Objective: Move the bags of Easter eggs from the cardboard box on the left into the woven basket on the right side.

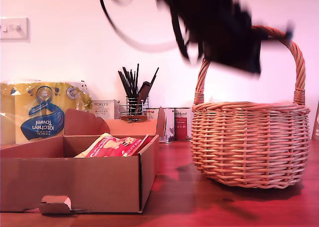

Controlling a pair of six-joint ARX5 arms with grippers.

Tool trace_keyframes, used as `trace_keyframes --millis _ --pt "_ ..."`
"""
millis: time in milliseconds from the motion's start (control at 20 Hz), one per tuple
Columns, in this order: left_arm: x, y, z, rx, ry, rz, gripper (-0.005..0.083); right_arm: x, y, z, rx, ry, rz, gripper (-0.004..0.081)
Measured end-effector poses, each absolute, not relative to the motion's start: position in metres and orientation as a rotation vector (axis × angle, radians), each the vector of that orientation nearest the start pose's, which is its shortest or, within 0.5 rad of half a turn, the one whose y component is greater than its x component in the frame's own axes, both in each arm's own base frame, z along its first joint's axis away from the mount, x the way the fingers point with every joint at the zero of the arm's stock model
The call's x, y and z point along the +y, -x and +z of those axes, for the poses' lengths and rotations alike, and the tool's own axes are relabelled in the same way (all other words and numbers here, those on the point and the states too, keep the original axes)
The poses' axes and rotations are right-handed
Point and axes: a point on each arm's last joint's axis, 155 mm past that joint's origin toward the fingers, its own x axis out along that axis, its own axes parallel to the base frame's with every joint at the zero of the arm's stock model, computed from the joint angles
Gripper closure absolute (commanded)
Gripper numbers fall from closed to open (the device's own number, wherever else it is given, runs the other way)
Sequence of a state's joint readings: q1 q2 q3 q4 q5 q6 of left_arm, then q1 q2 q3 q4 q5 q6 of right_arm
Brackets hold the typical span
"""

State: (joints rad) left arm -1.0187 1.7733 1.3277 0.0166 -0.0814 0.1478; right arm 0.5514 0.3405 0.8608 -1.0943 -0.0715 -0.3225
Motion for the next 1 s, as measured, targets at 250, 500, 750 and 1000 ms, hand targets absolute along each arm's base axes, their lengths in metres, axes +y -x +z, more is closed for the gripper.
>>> trace_keyframes --millis 250,500,750,1000 --pt "-0.440 -0.275 0.260 0.259 -0.307 -1.020 0.0793 0.098 -0.133 0.229 0.460 0.456 0.702 0.0783" --pt "-0.371 -0.255 0.215 0.361 -0.366 -1.023 0.0793 0.111 -0.125 0.232 0.449 0.417 0.782 0.0783" --pt "-0.269 -0.265 0.214 0.399 -0.417 -0.959 0.0795 0.139 -0.116 0.257 0.363 0.293 0.909 0.0783" --pt "-0.237 -0.273 0.211 0.273 -0.778 -1.008 0.0795 0.152 -0.124 0.255 0.395 0.287 0.952 0.0783"
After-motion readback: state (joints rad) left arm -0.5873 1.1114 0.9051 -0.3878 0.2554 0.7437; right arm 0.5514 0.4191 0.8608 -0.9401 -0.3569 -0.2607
